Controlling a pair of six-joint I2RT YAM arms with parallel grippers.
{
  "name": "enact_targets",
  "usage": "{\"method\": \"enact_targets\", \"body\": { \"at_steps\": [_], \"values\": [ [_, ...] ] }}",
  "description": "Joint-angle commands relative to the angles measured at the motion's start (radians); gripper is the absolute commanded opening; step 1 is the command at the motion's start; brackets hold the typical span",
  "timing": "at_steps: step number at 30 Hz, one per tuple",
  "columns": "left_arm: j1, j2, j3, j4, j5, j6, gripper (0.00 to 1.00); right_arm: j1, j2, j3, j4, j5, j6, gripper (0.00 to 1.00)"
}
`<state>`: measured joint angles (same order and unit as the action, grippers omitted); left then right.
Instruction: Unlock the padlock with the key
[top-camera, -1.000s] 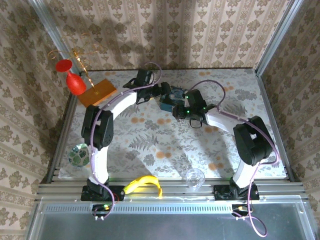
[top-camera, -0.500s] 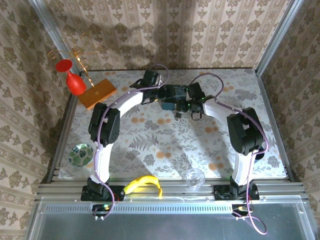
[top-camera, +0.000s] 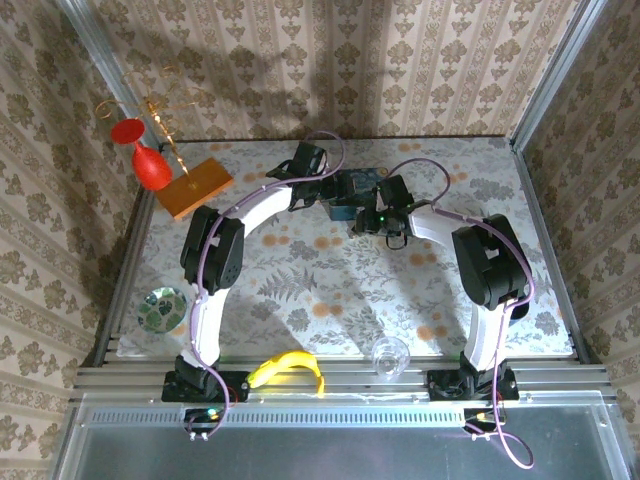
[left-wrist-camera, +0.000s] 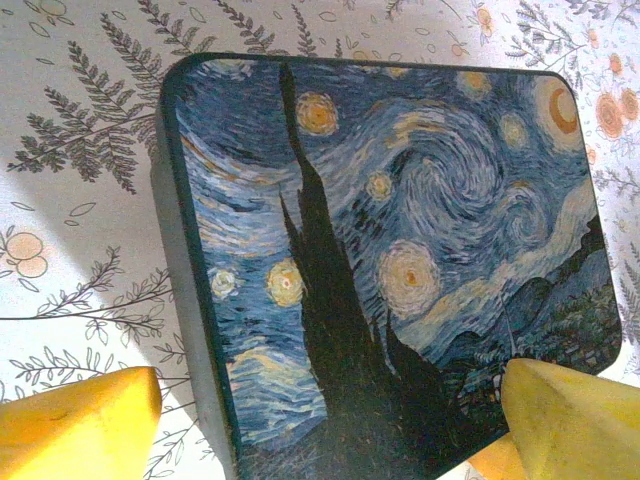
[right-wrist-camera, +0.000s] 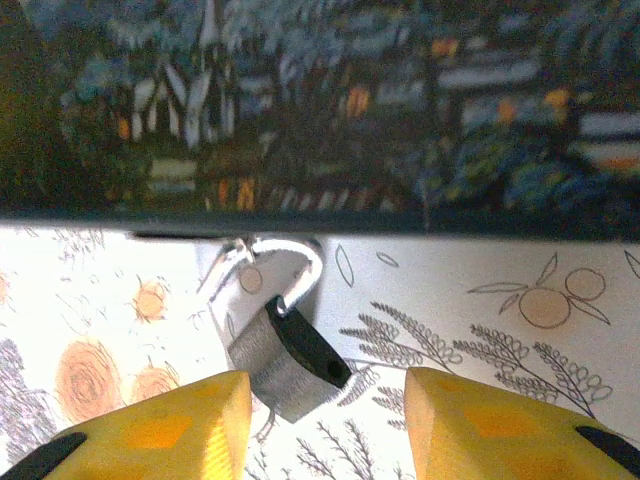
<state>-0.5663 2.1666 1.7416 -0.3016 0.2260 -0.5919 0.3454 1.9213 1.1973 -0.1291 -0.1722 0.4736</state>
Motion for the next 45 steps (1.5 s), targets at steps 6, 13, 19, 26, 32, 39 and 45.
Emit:
{"method": "enact_targets", "body": {
  "at_steps": [6, 13, 19, 26, 32, 39, 45],
  "values": [
    [0.008, -0.008, -0.004, -0.021, -0.040, -0.009, 0.89, 0.011, 0.061, -0.022, 0.112, -0.051, 0.099, 0.44],
    [0.008, -0.010, 0.001, -0.023, -0.046, -0.011, 0.89, 0.069, 0.063, -0.010, 0.034, 0.073, 0.076, 0.48],
    [0.005, -0.010, -0.002, -0.021, -0.047, -0.016, 0.90, 0.118, 0.086, 0.049, -0.083, 0.214, 0.074, 0.52],
    [0.003, -0.013, -0.002, -0.017, -0.055, -0.022, 0.90, 0.135, 0.108, 0.083, -0.136, 0.300, 0.096, 0.45],
    [0.003, -0.018, -0.005, -0.022, -0.073, -0.021, 0.90, 0.134, 0.112, 0.087, -0.138, 0.319, 0.152, 0.45],
    [0.005, -0.037, -0.008, -0.016, -0.140, -0.006, 0.93, 0.148, 0.115, 0.114, -0.161, 0.386, 0.237, 0.52],
    [0.014, 0.008, 0.071, -0.028, -0.213, 0.038, 1.00, 0.173, 0.158, 0.172, -0.224, 0.454, 0.267, 0.49]
  ]
}}
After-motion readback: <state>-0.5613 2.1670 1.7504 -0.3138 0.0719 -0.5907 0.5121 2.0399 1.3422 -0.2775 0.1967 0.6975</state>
